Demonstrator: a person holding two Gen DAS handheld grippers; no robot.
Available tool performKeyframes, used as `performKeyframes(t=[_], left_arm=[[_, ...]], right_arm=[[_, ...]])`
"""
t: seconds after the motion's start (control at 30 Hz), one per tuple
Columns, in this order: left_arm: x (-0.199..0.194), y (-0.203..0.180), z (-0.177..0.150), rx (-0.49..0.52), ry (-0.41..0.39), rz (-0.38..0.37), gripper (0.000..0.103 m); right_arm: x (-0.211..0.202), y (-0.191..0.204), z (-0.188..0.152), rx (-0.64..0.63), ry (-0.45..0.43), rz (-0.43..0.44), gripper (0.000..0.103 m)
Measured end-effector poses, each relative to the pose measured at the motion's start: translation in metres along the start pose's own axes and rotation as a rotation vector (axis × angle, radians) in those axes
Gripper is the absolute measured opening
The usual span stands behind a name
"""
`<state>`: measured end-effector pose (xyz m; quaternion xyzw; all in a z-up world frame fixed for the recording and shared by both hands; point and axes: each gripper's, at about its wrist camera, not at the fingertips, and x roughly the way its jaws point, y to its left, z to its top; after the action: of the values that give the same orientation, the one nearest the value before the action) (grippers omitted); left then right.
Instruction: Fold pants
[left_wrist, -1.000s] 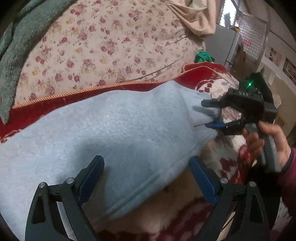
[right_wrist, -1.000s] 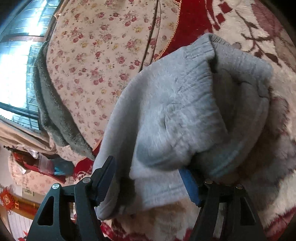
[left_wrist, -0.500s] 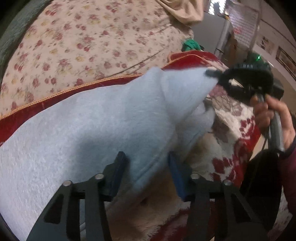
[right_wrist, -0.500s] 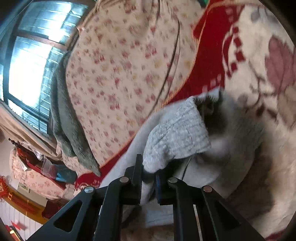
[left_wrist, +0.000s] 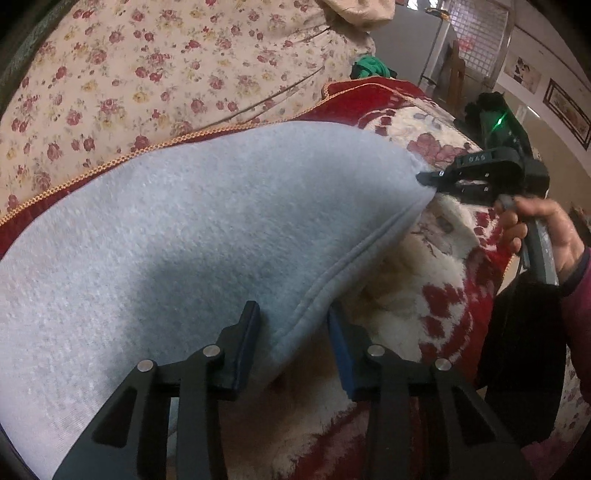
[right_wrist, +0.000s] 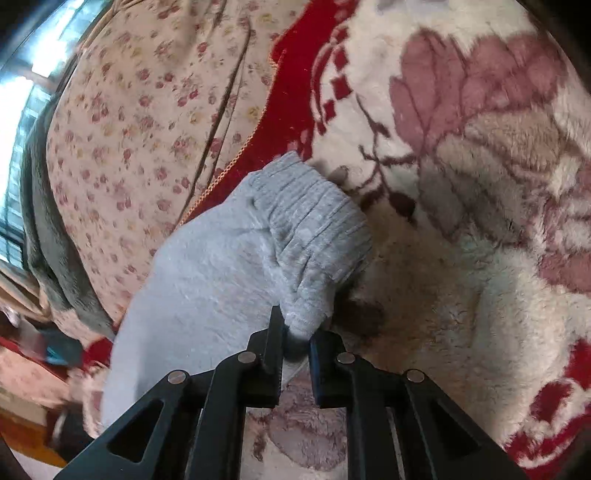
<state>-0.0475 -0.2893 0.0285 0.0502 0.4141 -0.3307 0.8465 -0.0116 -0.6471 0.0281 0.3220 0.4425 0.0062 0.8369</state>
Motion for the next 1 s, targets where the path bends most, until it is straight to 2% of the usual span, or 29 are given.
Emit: performKeyframes(t=[0.07, 0.1, 0.13, 0.2, 0.27, 0.33, 0.47, 0.57, 0.63, 0.7, 0.73, 0.8, 0.87, 0.97, 1.0], left_arm=[[-0.009, -0.003, 0.001, 0.017, -0.010, 0.013, 0.037], [-0.014, -0.005, 0.002, 0.028, -0.019, 0.024, 0.046], [-0.020, -0.006, 0.005, 0.037, -0.033, 0.031, 0.068], [-0.033, -0.005, 0.011, 0.034, -0.085, 0.031, 0.089], [-0.043, -0.001, 0.020, -0.002, -0.133, 0.021, 0.090], [-0.042, 0.003, 0.030, -0.037, -0.141, 0.003, 0.090], [-0.021, 0.007, 0.044, -0.102, -0.135, 0.001, 0.090], [0.004, 0.009, 0.042, -0.136, -0.085, -0.007, 0.090], [0.019, 0.011, 0.035, -0.167, -0.034, -0.030, 0.090], [0.030, 0.012, 0.024, -0.187, 0.007, -0.050, 0.090], [0.027, 0.009, 0.020, -0.160, -0.015, -0.043, 0.090], [0.023, 0.004, 0.018, -0.102, 0.001, -0.035, 0.090], [0.017, 0.006, 0.022, -0.094, 0.005, -0.048, 0.090], [0.001, 0.026, 0.046, -0.102, -0.032, -0.039, 0.090], [-0.003, 0.034, 0.057, -0.114, -0.042, -0.036, 0.090]], right_arm=[[-0.016, 0.009, 0.002, -0.042, -0.025, -0.060, 0.027], [-0.024, 0.011, 0.003, -0.049, -0.042, -0.100, 0.043], [-0.032, 0.013, 0.004, -0.057, -0.063, -0.129, 0.060], [-0.050, 0.023, 0.008, -0.104, -0.119, -0.164, 0.066], [-0.059, 0.040, 0.012, -0.167, -0.160, -0.179, 0.066], [-0.058, 0.061, 0.017, -0.243, -0.177, -0.154, 0.068], [-0.019, 0.108, 0.023, -0.405, -0.135, -0.120, 0.068], [0.020, 0.132, 0.027, -0.460, -0.104, -0.113, 0.067], [0.040, 0.135, 0.033, -0.458, -0.082, -0.116, 0.067], [0.066, 0.126, 0.038, -0.452, -0.020, -0.203, 0.065], [0.075, 0.118, 0.038, -0.433, 0.020, -0.234, 0.064], [0.079, 0.103, 0.032, -0.447, 0.064, -0.215, 0.060], [0.073, 0.101, 0.022, -0.516, 0.067, -0.223, 0.059], [0.066, 0.106, 0.024, -0.517, 0.073, -0.233, 0.059], [0.061, 0.112, 0.024, -0.524, 0.056, -0.223, 0.064]])
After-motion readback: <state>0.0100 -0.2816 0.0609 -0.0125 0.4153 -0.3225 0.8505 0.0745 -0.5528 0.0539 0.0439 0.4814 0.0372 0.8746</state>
